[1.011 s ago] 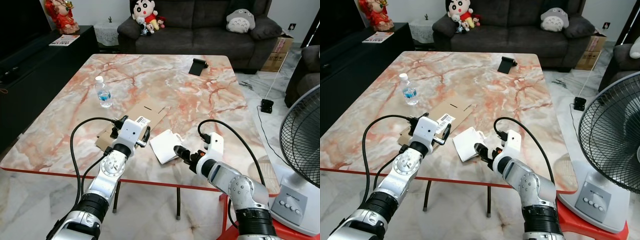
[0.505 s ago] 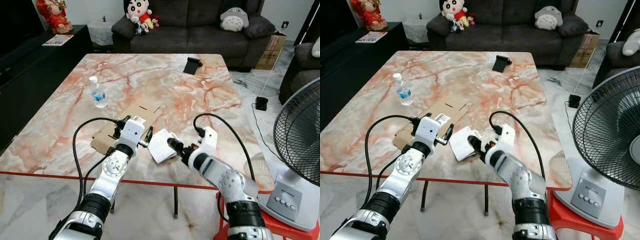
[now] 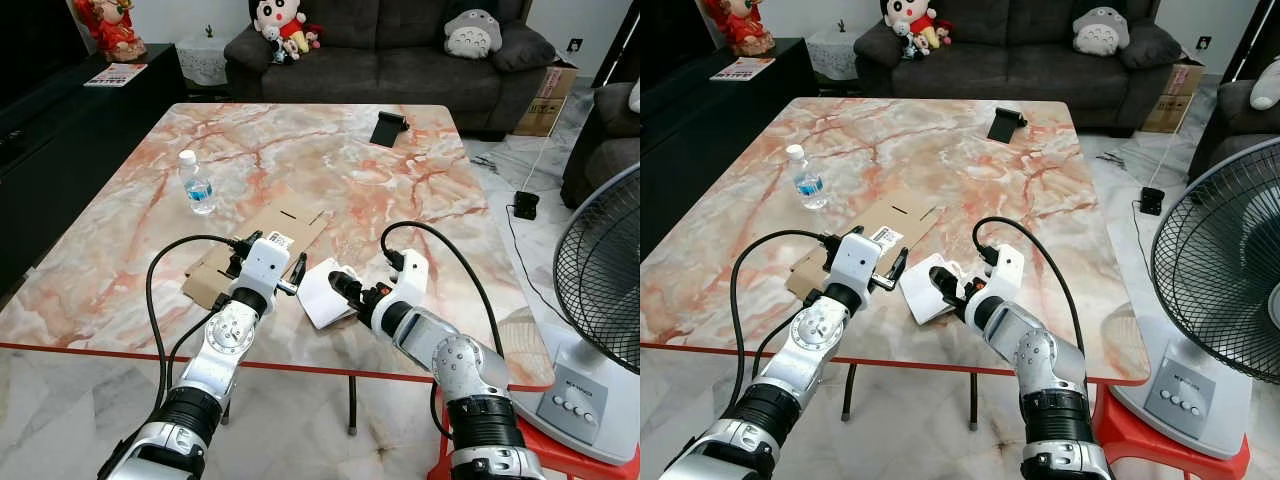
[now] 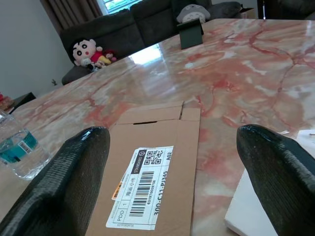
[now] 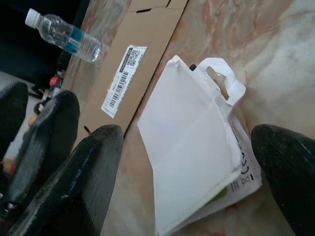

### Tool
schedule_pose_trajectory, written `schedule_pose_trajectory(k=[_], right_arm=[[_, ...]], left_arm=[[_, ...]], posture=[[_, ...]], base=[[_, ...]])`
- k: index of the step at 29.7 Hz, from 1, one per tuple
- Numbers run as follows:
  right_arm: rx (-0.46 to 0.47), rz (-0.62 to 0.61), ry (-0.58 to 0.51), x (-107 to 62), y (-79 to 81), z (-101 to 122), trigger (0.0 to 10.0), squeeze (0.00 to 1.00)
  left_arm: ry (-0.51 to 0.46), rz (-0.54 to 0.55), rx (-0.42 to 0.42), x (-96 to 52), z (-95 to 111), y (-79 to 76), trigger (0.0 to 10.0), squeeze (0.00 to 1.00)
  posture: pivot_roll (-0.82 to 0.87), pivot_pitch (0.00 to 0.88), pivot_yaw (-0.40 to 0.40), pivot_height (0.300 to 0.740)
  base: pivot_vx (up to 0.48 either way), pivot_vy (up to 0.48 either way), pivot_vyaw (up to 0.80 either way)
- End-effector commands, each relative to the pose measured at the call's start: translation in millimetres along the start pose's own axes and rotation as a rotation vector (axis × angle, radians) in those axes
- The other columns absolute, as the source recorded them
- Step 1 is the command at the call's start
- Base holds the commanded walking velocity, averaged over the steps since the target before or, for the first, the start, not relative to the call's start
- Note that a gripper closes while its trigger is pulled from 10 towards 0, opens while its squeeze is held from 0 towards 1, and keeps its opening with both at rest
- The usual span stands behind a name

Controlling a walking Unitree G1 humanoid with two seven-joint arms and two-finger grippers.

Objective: Picking trash to rubbish bin

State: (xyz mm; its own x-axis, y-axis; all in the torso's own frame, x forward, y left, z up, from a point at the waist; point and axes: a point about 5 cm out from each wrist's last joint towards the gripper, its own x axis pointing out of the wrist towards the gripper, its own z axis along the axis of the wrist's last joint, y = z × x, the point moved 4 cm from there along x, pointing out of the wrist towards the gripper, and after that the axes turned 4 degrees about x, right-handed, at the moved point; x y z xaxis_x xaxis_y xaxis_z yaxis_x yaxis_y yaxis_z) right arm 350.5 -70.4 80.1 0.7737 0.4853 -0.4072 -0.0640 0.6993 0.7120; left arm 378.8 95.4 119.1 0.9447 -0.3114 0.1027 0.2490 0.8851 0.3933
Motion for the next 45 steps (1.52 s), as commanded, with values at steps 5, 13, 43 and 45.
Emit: schedule_pose_trajectory(k=[5, 13, 43, 45], right_arm=[[-0.058, -0.023, 0.028, 1.7, -4.1, -8, 10.0, 0.0], [-0.073, -0.022, 0.034, 3.1, -4.5, -11, 10.0, 0.0], [-0.105, -0.002, 0.054, 6.3, -5.3, -23, 0.0, 0.0], [-0.106, 0.0, 0.054, 6.3, -5.2, -23, 0.0, 0.0]], left_arm=[[-0.014, -0.001, -0.005, -0.5, 3, 1.0, 10.0, 0.0], [-0.014, -0.002, -0.003, -0.6, 3, 1.0, 10.0, 0.0], [-0.014, -0.006, 0.004, 0.0, 4, 1.4, 10.0, 0.0], [-0.013, -0.006, 0.005, 0.0, 3, 1.4, 10.0, 0.0]], posture=[[0.07, 0.014, 0.011, 0.74], [0.07, 0.015, 0.012, 0.74], [0.08, 0.012, 0.015, 0.74], [0.08, 0.012, 0.015, 0.74]], base=[[0.0, 0.0, 0.0], [0.0, 0.0, 0.0], [0.0, 0.0, 0.0], [0.0, 0.0, 0.0]])
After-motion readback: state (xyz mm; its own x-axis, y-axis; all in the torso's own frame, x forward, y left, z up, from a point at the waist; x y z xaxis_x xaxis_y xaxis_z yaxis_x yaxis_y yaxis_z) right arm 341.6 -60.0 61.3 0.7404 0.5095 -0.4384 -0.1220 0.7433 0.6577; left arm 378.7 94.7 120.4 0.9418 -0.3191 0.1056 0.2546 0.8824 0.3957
